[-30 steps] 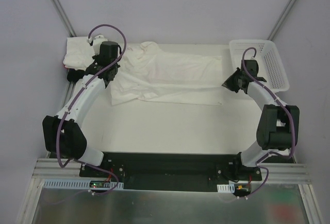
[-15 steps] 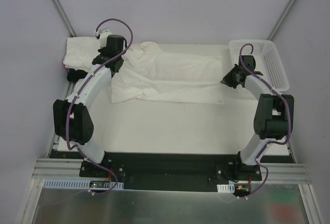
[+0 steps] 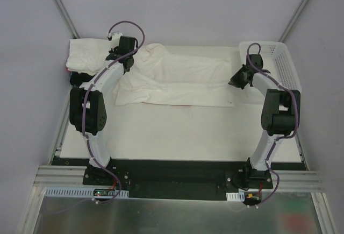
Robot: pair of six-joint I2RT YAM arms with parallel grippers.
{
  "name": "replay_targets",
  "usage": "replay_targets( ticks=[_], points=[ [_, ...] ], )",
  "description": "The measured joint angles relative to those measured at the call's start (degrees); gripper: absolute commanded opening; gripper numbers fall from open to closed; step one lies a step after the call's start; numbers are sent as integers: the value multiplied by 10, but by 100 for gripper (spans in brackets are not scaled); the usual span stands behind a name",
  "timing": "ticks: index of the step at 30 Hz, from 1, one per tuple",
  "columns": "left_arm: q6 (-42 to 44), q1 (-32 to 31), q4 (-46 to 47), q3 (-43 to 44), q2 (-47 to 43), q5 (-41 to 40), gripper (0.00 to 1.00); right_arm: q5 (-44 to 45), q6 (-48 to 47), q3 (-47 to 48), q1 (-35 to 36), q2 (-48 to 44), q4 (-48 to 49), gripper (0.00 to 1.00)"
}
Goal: Fold and stack the t-shirts
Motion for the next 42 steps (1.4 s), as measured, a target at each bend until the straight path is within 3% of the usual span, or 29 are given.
replay_targets(
  ticks=[5, 6, 12, 19, 27, 30, 35, 42],
  points=[
    [1, 0, 1, 21, 30, -2, 0, -3, 0, 23, 0, 15, -3, 2],
    [1, 0, 1, 22, 33, -2, 0, -3, 0, 24, 0, 17, -3, 9],
    [5, 0, 3, 25, 37, -4, 1, -2, -2, 24, 0, 20, -5, 28],
    [17, 0, 7, 25, 37, -4, 17, 5, -4, 24, -4, 16, -9, 30],
    [57, 12, 26, 47, 37, 1, 50, 10, -3, 19, -9, -40, -10, 30],
    [61, 18, 37, 54, 26, 5, 50, 10, -2, 7, 0, -75, -8, 30],
    [27, 18, 54, -29, -67, 33, 50, 11, 2, -26, 57, -107, 9, 29],
    [-50, -41, 40, -198, -218, 33, 47, -21, 23, -38, 114, -51, 30, 27]
  ],
)
